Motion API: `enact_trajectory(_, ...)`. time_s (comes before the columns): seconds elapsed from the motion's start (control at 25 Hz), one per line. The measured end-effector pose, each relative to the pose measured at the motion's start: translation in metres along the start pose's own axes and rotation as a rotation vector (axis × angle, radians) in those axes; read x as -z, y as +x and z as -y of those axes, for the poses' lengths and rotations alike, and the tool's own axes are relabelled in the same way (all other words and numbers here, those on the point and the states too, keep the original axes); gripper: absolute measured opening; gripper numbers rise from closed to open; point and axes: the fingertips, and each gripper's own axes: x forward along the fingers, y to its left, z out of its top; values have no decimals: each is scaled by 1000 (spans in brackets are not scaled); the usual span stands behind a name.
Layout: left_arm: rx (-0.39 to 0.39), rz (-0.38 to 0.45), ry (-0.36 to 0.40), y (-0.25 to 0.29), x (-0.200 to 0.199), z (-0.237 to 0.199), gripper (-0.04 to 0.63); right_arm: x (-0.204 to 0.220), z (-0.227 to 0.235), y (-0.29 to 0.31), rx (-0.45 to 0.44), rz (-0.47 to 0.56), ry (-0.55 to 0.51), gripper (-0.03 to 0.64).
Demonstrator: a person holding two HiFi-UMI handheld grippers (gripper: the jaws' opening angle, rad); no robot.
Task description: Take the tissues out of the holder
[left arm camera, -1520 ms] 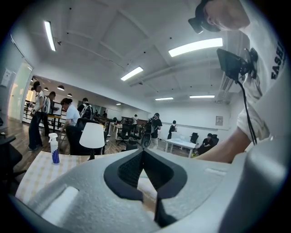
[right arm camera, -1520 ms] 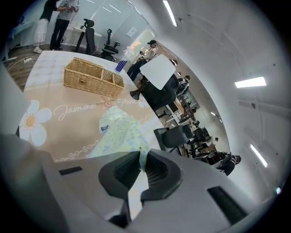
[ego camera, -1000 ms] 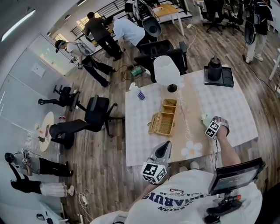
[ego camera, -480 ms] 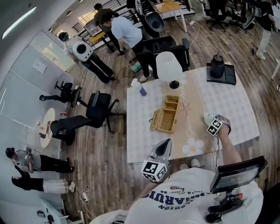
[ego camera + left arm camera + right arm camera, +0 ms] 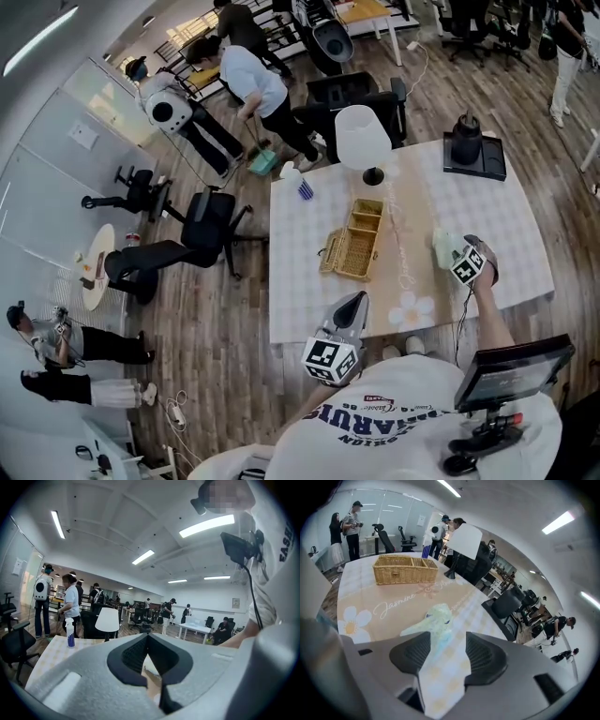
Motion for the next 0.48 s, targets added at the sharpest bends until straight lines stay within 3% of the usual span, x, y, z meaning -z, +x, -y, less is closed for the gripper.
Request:
enact_trajectory(0.16,12,4,6,3,-3,1,3,-27,12,-32,30,63,32,232)
enact_trajectory(0.32,25,12,7,11,-3,1,3,-38,30,-42,83,34,-6,230)
enact_trajectory(0.48,32,18,6,14,2,1,3,-45,37,-43,83,69,32,231)
